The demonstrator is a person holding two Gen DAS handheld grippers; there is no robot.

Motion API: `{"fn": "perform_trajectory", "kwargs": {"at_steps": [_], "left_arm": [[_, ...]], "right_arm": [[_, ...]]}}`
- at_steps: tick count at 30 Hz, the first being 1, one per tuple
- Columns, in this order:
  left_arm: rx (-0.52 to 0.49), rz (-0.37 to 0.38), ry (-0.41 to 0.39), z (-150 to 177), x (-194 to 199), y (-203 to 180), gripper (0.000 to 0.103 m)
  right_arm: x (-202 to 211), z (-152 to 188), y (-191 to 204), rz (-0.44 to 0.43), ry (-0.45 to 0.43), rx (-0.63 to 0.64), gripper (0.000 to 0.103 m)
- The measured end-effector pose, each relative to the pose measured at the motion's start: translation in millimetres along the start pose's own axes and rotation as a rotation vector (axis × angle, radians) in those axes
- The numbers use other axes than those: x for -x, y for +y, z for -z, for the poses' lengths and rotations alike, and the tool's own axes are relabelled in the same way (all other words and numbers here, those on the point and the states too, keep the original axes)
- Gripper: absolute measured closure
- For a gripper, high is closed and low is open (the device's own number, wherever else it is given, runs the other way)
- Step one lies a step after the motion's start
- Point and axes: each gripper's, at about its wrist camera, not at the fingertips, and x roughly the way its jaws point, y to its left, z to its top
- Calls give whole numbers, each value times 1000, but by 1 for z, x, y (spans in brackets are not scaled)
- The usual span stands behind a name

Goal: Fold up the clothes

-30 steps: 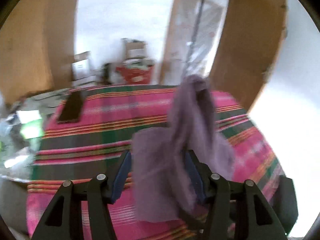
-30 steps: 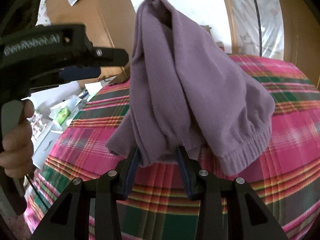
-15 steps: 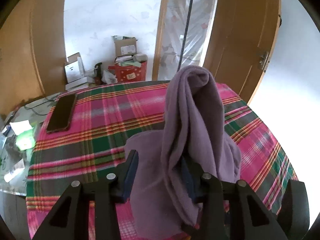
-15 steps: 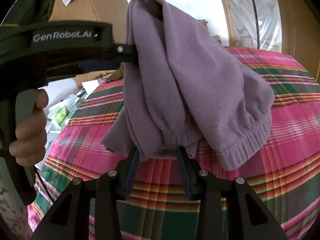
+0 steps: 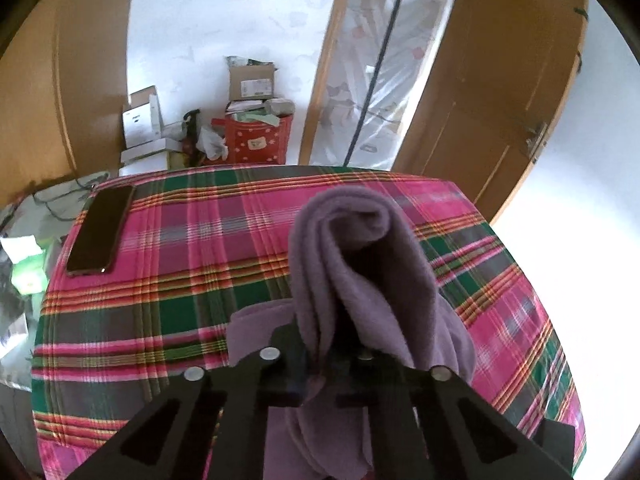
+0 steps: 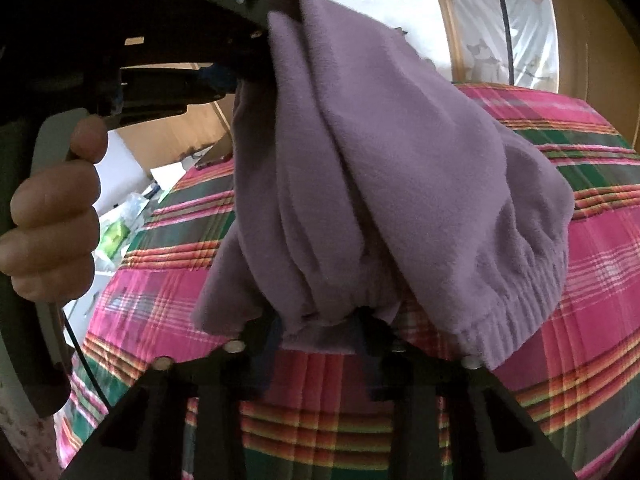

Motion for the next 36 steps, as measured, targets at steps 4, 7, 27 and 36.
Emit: {"fn": "perform_trajectory", "kwargs": {"at_steps": [4,7,27,36], "left_arm": [[67,9,-29,-3,14,9,98],[82,0,-53,-5,24,9,98],[146,89,-168,8,82,-23,98],[66,61,-79,48,75,-38,97]], "right_arm": [[10,1,4,22,-37,22,91],[22,-1,9,53,-85,58,93],[139,-38,-9,291,-417,250,97],[138,-20,-26,283,-291,396,97]]}}
